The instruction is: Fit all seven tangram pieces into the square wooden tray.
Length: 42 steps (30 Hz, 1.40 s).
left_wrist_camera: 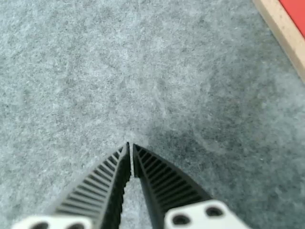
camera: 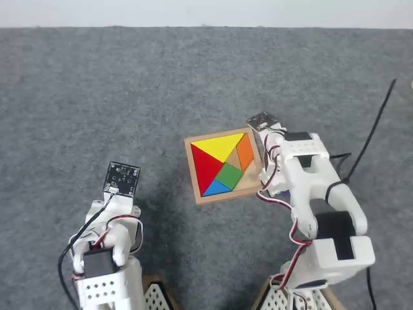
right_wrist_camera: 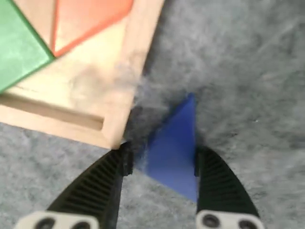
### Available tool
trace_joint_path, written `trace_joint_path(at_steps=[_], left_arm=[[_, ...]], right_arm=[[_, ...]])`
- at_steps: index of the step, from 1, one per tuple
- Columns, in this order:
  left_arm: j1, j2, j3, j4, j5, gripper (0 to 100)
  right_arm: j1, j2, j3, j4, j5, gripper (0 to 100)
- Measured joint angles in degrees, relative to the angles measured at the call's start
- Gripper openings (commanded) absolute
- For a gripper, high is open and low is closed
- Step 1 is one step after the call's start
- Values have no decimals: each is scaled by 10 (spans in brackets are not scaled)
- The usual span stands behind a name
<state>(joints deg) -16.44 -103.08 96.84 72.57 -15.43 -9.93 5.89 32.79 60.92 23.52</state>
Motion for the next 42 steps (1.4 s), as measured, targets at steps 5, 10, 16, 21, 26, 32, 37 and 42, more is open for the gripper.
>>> trace_joint_path(at_steps=[5,10,16,21,26,32,37,42], left_arm=[[0,0,0,0,0,12],[0,0,0,0,0,12],[0,0,0,0,0,12],[0,0,0,0,0,12],[0,0,0,0,0,12],[0,0,0,0,0,12],[0,0,0,0,0,12],[0,0,0,0,0,12]], right_arm=[[0,0,0,0,0,104],[0,-18,3,1,-2,104],[-3,-113,3,51,27,104],[-6,-168,3,89,71,104],[-11,-175,0,94,153,103],[-49,-175,-42,94,297,103],[-98,-175,-49,94,382,103],[-124,-156,-50,78,455,103]])
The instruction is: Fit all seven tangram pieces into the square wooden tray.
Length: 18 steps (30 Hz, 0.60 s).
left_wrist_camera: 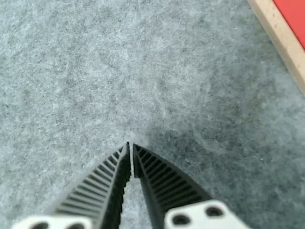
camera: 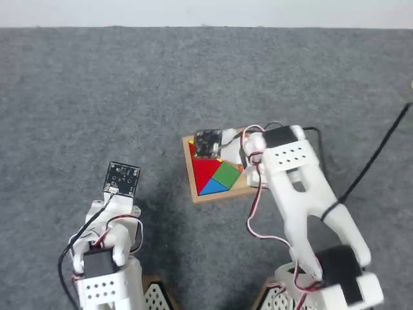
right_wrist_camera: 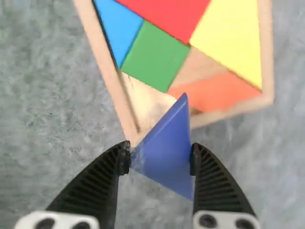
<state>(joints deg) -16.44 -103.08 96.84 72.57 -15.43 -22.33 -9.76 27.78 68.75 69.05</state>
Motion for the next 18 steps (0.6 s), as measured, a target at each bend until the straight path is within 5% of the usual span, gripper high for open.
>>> trace_joint_path(at_steps=[18], left_arm=[[0,0,0,0,0,12]], right_arm=[[-9,138,-4,-90,313,68]])
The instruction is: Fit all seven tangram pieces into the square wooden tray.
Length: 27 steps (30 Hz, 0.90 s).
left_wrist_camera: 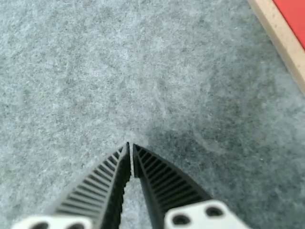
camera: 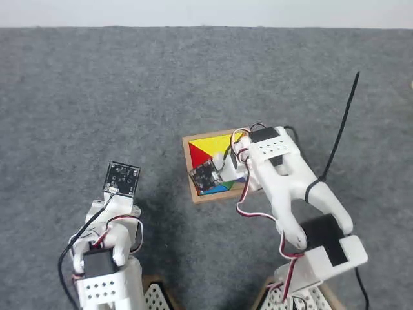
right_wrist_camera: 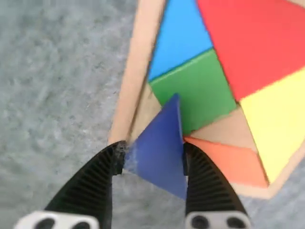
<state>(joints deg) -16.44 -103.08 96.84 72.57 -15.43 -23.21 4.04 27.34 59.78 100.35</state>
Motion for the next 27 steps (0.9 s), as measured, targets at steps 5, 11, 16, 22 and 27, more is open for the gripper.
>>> trace_joint_path(at_steps=[5,11,16,22,27], left_arm=[[0,0,0,0,0,12],[0,0,0,0,0,12],[0,0,0,0,0,12],[0,0,0,0,0,12],[0,0,0,0,0,12]], right_arm=[[1,6,-1,0,59,104],[3,13,-1,0,110,138],[4,16,-1,0,116,171],[4,16,-4,0,99,250],[-2,18,-38,0,63,281]])
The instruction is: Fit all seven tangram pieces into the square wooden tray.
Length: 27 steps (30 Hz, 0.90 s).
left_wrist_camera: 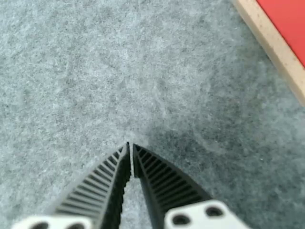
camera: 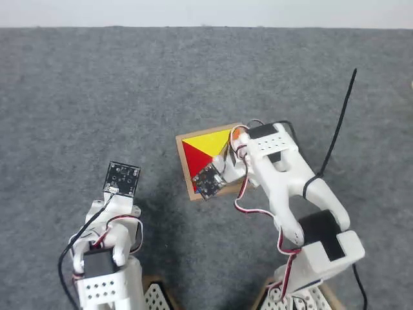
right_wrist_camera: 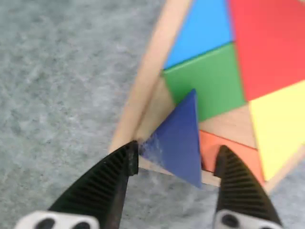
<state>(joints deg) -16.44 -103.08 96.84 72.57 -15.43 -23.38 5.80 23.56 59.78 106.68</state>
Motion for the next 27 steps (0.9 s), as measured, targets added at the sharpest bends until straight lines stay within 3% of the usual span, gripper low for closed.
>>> trace_joint_path(at_steps=[14,17,23,27], left_arm=[[0,0,0,0,0,12],[0,0,0,0,0,12],[0,0,0,0,0,12],[0,0,0,0,0,12]], right_arm=[[-9,1,-76,55,-33,281],[-23,1,-112,55,-121,281],[-49,1,-160,55,-400,281],[-61,1,-145,55,-536,281]])
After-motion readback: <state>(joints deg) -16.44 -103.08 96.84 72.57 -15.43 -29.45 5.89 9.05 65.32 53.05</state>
